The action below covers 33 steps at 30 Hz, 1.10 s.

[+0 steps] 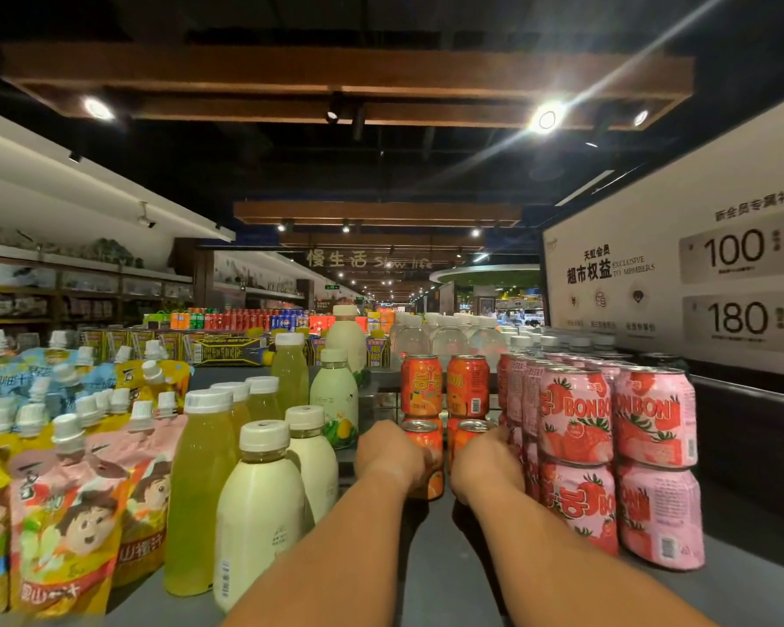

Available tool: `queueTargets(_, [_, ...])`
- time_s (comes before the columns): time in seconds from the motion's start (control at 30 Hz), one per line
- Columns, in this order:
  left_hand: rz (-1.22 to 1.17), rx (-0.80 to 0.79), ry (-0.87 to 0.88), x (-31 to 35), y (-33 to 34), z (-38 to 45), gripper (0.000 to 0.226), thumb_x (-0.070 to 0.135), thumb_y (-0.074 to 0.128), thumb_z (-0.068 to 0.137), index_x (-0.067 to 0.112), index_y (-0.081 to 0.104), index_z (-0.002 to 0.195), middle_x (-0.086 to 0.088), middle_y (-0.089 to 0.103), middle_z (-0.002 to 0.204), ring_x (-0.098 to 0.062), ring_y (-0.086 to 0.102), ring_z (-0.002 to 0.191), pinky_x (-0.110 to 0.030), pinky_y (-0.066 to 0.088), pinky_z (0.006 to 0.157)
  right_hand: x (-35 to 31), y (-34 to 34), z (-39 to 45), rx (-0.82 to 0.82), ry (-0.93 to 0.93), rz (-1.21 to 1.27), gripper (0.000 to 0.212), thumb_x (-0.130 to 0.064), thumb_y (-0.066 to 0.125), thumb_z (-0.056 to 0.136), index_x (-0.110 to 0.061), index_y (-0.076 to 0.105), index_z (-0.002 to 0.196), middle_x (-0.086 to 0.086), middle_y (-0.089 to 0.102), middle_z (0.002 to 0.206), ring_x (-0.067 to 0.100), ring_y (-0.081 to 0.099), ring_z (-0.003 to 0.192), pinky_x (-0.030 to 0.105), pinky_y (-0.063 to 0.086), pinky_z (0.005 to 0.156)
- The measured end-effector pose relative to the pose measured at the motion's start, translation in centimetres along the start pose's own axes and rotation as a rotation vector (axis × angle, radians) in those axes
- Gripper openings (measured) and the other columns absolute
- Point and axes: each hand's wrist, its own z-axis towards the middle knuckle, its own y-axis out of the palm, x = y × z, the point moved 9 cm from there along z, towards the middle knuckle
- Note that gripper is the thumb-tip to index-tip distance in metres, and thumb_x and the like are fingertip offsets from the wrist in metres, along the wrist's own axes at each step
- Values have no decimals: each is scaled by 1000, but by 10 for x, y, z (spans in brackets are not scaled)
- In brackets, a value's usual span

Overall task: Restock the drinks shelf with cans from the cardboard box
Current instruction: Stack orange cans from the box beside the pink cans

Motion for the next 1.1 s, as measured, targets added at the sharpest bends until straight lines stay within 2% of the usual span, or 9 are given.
queueTargets(0.13, [-25, -18, 21, 1, 4, -1, 35, 41, 82, 74, 17, 74, 98, -3, 75, 100, -21, 70, 88, -31, 56, 78, 1, -2, -2, 19, 9, -1, 68, -16, 59, 90, -2, 21, 144, 19, 44, 140, 34, 50, 127, 40, 44, 98])
queueTargets(0.23, [-30, -21, 52, 6, 8, -2, 39, 44, 82, 74, 18, 75, 103, -3, 75, 104, -22, 71, 94, -30, 55, 81, 1, -2, -2, 16, 2, 5, 68, -16, 60, 89, -3, 22, 144, 19, 43, 141, 34, 49, 128, 40, 44, 99])
queueTargets(0.33, [-23, -31, 66, 9, 8, -4, 37, 38, 81, 78, 18, 74, 109, -3, 74, 110, -24, 70, 103, -27, 52, 84, 2, -2, -3, 8, 2, 12, 71, -17, 63, 87, -2, 22, 143, 19, 41, 141, 34, 47, 128, 40, 43, 100])
queueTargets(0.43, [8, -34, 70, 9, 7, -5, 29, 32, 78, 84, 20, 71, 109, -3, 73, 113, -23, 69, 103, -29, 52, 85, 3, -2, -4, -3, 6, 0, 74, -16, 64, 86, -2, 20, 144, 19, 41, 141, 34, 47, 129, 41, 43, 100])
queueTargets(0.63, [26, -57, 79, 12, 9, -11, 19, 29, 76, 86, 22, 65, 100, -3, 72, 110, -22, 68, 100, -30, 52, 86, 4, -4, -7, -20, 13, 33, 71, -17, 63, 88, -3, 21, 144, 19, 44, 140, 35, 49, 127, 41, 44, 99])
queueTargets(0.8, [34, -66, 85, 14, 8, -13, 14, 28, 71, 90, 22, 58, 90, -5, 71, 110, -22, 65, 95, -29, 48, 80, 3, -6, -13, -21, 54, 48, 74, -23, 66, 88, -1, 20, 142, 19, 46, 140, 34, 51, 126, 39, 46, 97])
queueTargets(0.87, [51, -69, 82, 16, 7, -14, 12, 27, 69, 90, 17, 63, 93, -6, 71, 110, -23, 66, 96, -29, 49, 79, -1, -10, -17, -7, 56, 16, 80, -23, 67, 87, 2, 17, 144, 20, 44, 141, 34, 49, 127, 40, 46, 98])
queueTargets(0.97, [87, -58, 101, 23, -2, -20, 22, 25, 66, 91, 13, 69, 109, -8, 72, 112, -26, 69, 101, -30, 48, 74, -9, -13, -29, -8, 29, -44, 86, -20, 67, 84, 5, 13, 146, 21, 45, 139, 34, 51, 125, 41, 48, 97])
queueTargets(1.1, [157, -28, 134, 37, -30, -49, 31, 22, 65, 91, 11, 65, 120, -9, 69, 122, -28, 66, 112, -33, 50, 84, -16, -26, -58, -36, -5, -42, 84, -15, 67, 83, 3, 14, 146, 19, 47, 139, 33, 52, 125, 40, 46, 97])
